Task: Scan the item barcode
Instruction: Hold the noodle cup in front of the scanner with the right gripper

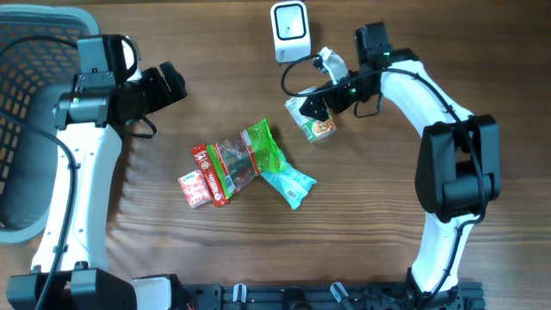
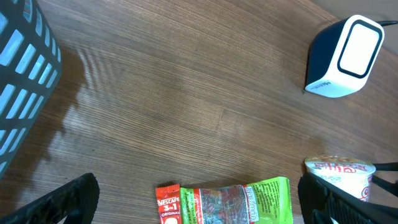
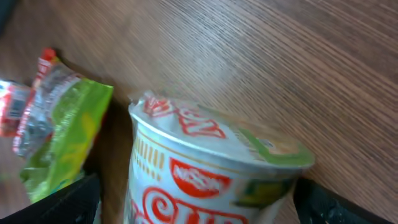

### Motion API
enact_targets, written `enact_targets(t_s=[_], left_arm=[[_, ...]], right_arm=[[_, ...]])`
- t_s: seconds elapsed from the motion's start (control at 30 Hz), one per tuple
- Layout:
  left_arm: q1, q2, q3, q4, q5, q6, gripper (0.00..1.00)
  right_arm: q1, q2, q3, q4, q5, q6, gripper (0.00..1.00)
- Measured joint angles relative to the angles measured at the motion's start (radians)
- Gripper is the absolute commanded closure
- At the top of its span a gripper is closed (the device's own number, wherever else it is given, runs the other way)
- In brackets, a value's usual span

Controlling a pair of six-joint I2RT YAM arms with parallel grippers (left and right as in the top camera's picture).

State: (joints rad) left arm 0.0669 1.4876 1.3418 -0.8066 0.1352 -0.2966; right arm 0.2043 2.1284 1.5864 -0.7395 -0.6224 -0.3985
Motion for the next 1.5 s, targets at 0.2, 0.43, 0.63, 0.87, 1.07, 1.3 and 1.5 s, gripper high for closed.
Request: enact_targets(t_s=[0.2, 0.43, 0.63, 0.87, 1.07, 1.3, 1.5], left_arm=[[0.000, 0.000, 0.000, 0.000, 0.000, 0.000, 0.00], [0.000, 0.000, 0.000, 0.000, 0.000, 0.000, 0.00], [0.000, 0.000, 0.000, 0.000, 0.000, 0.000, 0.00], [0.000, 0.000, 0.000, 0.000, 0.000, 0.000, 0.00], [0.000, 0.000, 0.000, 0.000, 0.000, 0.000, 0.00], [0.000, 0.000, 0.000, 0.000, 0.000, 0.000, 0.00], [0.000, 0.000, 0.000, 0.000, 0.000, 0.000, 0.00]], right_arm=[[0.000, 0.015, -0.031, 0.011, 0.045, -0.001, 0.00], [0.005, 0.018, -0.045, 0.024, 0.063, -0.001, 0.10], [0.026, 0.018, -0.045, 0.048, 0.077, 0.035, 0.11], [0.003, 0.018, -0.045, 0.092, 0.015, 0.057, 0.02], [0.003, 0.018, -0.045, 0.132, 0.009, 0.058, 0.03], [0.027, 0.018, -0.087, 0.160, 0.021, 0.058, 0.14], [0.027, 0.018, -0.095, 0.150, 0.000, 0.064, 0.37]])
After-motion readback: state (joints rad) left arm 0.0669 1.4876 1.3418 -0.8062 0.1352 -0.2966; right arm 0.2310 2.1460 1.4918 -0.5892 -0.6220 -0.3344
